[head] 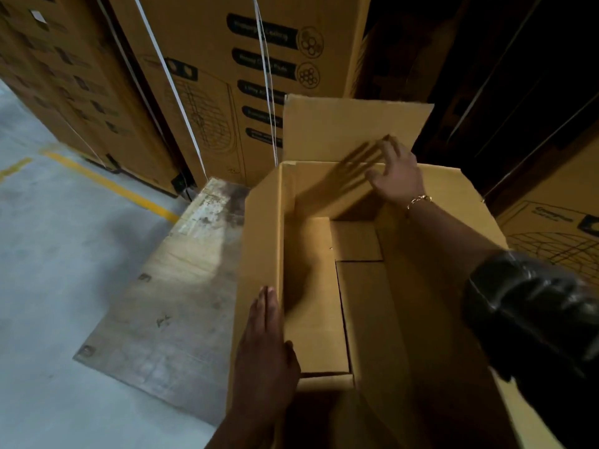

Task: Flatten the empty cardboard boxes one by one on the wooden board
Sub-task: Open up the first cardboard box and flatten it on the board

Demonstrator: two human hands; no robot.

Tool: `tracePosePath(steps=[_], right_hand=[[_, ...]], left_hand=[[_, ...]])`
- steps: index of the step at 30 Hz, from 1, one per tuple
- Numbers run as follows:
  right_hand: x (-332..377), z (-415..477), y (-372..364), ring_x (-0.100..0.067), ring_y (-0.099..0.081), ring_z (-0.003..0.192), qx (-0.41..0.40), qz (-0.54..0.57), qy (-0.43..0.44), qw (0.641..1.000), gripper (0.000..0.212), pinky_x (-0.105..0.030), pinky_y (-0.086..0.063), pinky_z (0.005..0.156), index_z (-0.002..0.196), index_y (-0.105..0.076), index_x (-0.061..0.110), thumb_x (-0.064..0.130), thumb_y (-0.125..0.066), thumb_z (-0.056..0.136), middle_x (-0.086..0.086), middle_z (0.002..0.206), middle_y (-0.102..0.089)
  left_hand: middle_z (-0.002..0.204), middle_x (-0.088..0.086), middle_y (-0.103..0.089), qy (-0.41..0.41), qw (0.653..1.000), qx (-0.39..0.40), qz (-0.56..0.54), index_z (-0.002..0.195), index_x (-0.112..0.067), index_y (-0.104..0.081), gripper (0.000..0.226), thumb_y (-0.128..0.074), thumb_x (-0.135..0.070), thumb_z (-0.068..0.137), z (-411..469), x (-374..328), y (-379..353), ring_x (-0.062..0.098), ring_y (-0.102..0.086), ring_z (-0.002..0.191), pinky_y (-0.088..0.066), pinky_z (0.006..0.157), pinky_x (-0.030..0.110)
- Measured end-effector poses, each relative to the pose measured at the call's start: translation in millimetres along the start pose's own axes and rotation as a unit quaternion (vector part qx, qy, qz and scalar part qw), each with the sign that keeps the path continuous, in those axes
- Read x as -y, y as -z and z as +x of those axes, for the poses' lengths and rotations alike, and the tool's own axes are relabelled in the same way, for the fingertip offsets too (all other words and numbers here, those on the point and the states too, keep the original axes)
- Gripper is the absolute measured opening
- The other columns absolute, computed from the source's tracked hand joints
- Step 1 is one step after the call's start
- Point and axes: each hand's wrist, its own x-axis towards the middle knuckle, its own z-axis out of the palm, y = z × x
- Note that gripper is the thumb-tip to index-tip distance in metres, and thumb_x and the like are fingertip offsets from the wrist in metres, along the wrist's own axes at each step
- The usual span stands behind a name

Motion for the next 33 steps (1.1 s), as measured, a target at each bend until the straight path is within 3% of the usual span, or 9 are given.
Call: tracePosePath(steps=[3, 6, 11, 14, 16, 20, 25, 29, 33], right_hand=[[-28, 34, -9, -0.036, -0.013, 0.149, 0.093, -0.160, -0.016, 0.983, 0.067, -0.069, -0.015, 0.113, 0.152, -0.023, 0.037, 0.044, -0.054, 0.093, 0.005, 0.164, -0.012], [-42, 44, -20, -0.039, -0.022, 0.143, 0.157, -0.182, -0.043, 0.970, 0.059, -0.073, -0.024, 0.105, 0.151, -0.023, 0.039, 0.042, -0.048, 0.097, 0.003, 0.161, -0.020], [-49, 38, -31, -0.036, -0.024, 0.138, 0.129, -0.156, -0.058, 0.978, 0.054, -0.065, -0.037, 0.101, 0.146, -0.031, 0.033, 0.035, -0.050, 0.095, -0.005, 0.151, -0.030], [-55, 23, -26, -0.044, -0.027, 0.141, 0.131, -0.100, -0.068, 0.984, 0.078, -0.058, -0.039, 0.107, 0.153, -0.016, 0.027, 0.020, -0.060, 0.090, -0.006, 0.163, -0.007], [-63, -2, -20, -0.045, -0.042, 0.132, 0.151, -0.076, -0.096, 0.981, 0.095, -0.050, -0.045, 0.101, 0.157, 0.003, 0.022, 0.015, -0.062, 0.090, -0.007, 0.166, 0.003], [-81, -87, 3, -0.040, -0.060, 0.112, 0.178, -0.015, -0.130, 0.975, 0.100, -0.044, -0.054, 0.085, 0.155, 0.018, 0.026, 0.018, -0.061, 0.094, -0.022, 0.157, -0.027], [-93, -233, 40, -0.021, -0.065, 0.090, 0.192, 0.077, -0.155, 0.966, 0.078, -0.031, -0.052, 0.071, 0.157, 0.001, 0.031, 0.023, -0.051, 0.099, -0.015, 0.144, -0.049], [-106, -343, 62, -0.020, -0.064, 0.103, 0.231, 0.110, -0.165, 0.953, 0.080, -0.041, -0.056, 0.086, 0.156, -0.003, 0.037, 0.033, -0.054, 0.095, -0.005, 0.150, -0.043], [-103, -417, 71, -0.013, -0.068, 0.095, 0.201, 0.180, -0.203, 0.941, 0.069, -0.041, -0.057, 0.085, 0.150, -0.030, 0.043, 0.021, -0.060, 0.092, 0.001, 0.128, -0.065]], left_hand=[[0.161, -0.020, 0.016, -0.015, 1.000, -0.001, -0.008, 0.142, -0.042, 0.030, 0.105, -0.054, -0.011, 0.087, 0, 2, 2, 0.012, -0.010, 0.150, -0.043, 0.108, 0.035], [0.148, -0.034, 0.031, -0.010, 1.000, -0.009, -0.008, 0.135, -0.049, 0.038, 0.107, -0.053, -0.015, 0.090, 1, 5, 2, 0.010, -0.018, 0.148, -0.046, 0.104, 0.032], [0.136, -0.044, 0.039, -0.006, 1.000, -0.012, -0.015, 0.132, -0.056, 0.041, 0.111, -0.053, -0.014, 0.091, 1, 6, -2, 0.009, -0.024, 0.145, -0.048, 0.102, 0.030], [0.138, -0.043, 0.034, -0.006, 0.999, -0.008, -0.035, 0.131, -0.054, 0.037, 0.107, -0.052, -0.011, 0.093, 0, -1, 0, 0.006, -0.017, 0.147, -0.043, 0.099, 0.022], [0.150, -0.036, 0.022, -0.001, 0.999, -0.006, -0.051, 0.134, -0.052, 0.034, 0.104, -0.052, -0.009, 0.093, 0, -6, 0, 0.006, -0.017, 0.148, -0.039, 0.097, 0.020], [0.163, -0.017, 0.013, -0.002, 1.000, -0.002, -0.019, 0.151, -0.037, 0.022, 0.099, -0.053, -0.015, 0.091, -1, -15, -5, 0.013, -0.028, 0.145, -0.045, 0.095, 0.028], [0.164, -0.013, 0.014, 0.025, 0.999, 0.005, 0.035, 0.155, -0.028, 0.018, 0.088, -0.049, -0.035, 0.098, -6, -20, 4, 0.016, -0.015, 0.150, -0.038, 0.108, 0.038], [0.165, -0.003, 0.018, 0.022, 0.994, 0.037, 0.100, 0.156, -0.019, 0.015, 0.091, -0.046, -0.052, 0.097, -48, -15, 7, 0.019, -0.001, 0.153, -0.026, 0.118, 0.037], [0.166, -0.005, 0.006, 0.096, 0.992, 0.072, 0.040, 0.156, -0.026, 0.013, 0.097, -0.053, -0.058, 0.092, -126, -5, -18, 0.025, -0.023, 0.149, -0.032, 0.113, 0.040]])
